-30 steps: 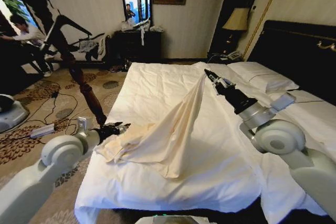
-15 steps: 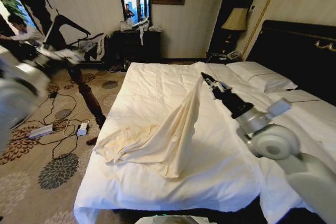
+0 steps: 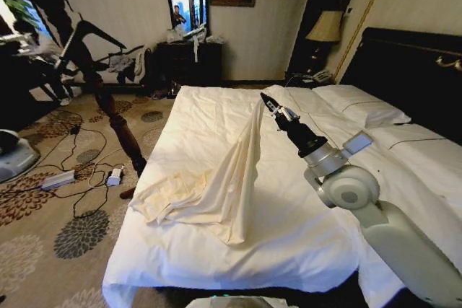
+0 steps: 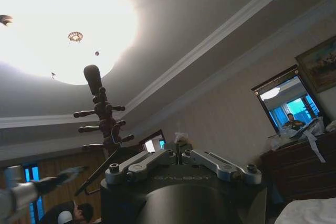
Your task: Pick up the clothes from the bed and hang them on the clothes hanger.
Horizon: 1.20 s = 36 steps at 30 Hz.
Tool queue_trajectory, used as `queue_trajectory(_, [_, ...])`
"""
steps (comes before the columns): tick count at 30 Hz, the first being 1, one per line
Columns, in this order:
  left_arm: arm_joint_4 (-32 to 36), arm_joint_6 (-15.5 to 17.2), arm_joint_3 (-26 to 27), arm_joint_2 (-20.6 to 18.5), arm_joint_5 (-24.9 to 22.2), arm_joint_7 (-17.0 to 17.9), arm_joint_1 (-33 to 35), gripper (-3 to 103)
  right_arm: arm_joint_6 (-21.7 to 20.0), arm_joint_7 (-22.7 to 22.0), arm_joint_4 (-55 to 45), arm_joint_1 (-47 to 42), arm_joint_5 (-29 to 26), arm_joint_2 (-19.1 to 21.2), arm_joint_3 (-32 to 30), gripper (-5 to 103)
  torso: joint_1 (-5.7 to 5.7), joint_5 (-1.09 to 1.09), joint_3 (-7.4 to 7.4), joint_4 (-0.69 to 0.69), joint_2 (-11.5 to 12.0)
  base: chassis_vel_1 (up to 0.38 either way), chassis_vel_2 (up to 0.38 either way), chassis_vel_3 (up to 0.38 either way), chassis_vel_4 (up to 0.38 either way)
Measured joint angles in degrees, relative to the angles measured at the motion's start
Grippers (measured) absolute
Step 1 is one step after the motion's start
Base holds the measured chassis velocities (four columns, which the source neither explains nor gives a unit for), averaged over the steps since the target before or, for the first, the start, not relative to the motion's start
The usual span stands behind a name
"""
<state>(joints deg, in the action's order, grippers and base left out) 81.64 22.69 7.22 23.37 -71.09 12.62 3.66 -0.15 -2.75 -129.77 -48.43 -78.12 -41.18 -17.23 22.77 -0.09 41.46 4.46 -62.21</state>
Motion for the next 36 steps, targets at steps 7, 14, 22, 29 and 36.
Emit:
queue_trajectory(7, [-8.48, 4.28, -14.95, 7.83, -0.60, -0.94, -18.10, 100, 0.00, 0.03, 0.34, -0.84, 0.35, -0.02, -0.45, 0, 0.01, 0.11, 0.00, 0.04, 0.00, 0.000, 0.000, 0.000, 0.000])
queue_trajectory(14, [-10.62, 16.54, -20.26, 10.77, -1.28, 5.84, -23.87, 100, 0.40, 0.41, 0.24, -4.43, 0.81, 1.32, -3.85, 0, -0.02, 0.10, -0.01, 0.00, 0.00, 0.000, 0.000, 0.000, 0.000])
queue_trajectory(22, [-15.11, 19.90, -21.70, 12.77, -3.37, 6.33, -27.32, 102, 0.63, 0.50, 0.28, -5.28, 1.01, 2.00, -4.82, 0, -0.01, 0.10, -0.01, 0.00, 0.00, 0.000, 0.000, 0.000, 0.000])
queue_trajectory(29, [-16.33, 19.89, -21.11, 13.49, -5.35, 6.11, -27.68, 79, 0.65, 0.50, 0.20, -6.10, 1.43, 2.04, -5.17, 0, -0.01, 0.09, -0.01, 0.01, 0.00, 0.000, 0.000, 0.000, 0.000])
queue_trajectory(36, [-15.52, 19.70, -19.64, 12.46, -7.98, 6.15, -26.34, 47, 0.65, 0.50, 0.20, -6.24, 1.89, 1.90, -4.90, 0, -0.01, 0.08, -0.01, 0.00, 0.00, 0.000, 0.000, 0.000, 0.000])
